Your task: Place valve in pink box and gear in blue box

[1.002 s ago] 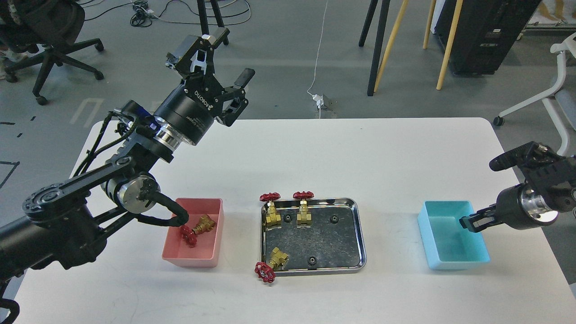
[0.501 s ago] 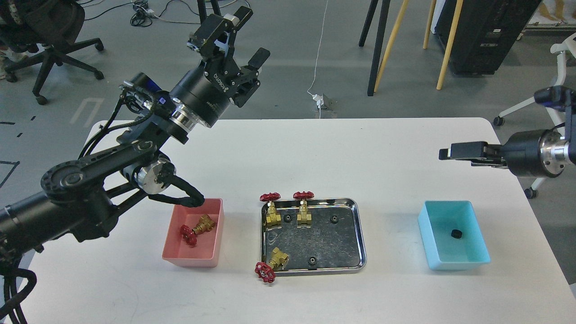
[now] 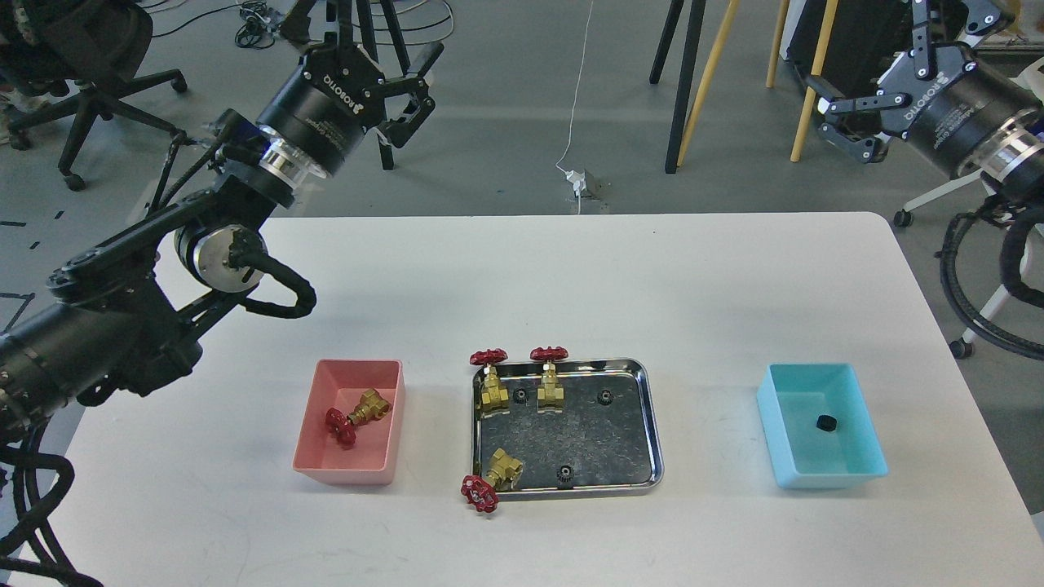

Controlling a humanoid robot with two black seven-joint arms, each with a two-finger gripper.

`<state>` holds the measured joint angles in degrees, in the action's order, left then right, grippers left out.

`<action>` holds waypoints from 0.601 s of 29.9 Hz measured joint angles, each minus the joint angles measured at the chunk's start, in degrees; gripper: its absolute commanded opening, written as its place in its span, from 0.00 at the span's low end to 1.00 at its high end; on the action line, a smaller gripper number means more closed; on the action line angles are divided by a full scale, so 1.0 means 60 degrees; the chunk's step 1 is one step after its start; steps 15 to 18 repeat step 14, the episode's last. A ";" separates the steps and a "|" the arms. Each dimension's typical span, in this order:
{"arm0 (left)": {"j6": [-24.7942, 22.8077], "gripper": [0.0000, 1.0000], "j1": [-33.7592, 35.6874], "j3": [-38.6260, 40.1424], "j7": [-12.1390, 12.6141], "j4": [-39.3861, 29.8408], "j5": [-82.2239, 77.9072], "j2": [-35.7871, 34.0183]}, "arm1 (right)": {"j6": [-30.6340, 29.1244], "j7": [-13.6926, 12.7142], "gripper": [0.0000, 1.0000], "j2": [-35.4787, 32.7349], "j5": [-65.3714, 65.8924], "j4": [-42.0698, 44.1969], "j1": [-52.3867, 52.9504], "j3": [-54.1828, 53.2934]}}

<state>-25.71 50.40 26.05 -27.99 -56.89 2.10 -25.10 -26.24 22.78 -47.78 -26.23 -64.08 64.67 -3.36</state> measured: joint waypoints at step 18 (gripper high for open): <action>-0.0384 0.99 -0.1045 0.0766 -0.0001 0.1305 0.0145 0.1050 | -0.0295 0.0319 1.00 0.2414 0.0231 0.2355 -0.1944 -0.1933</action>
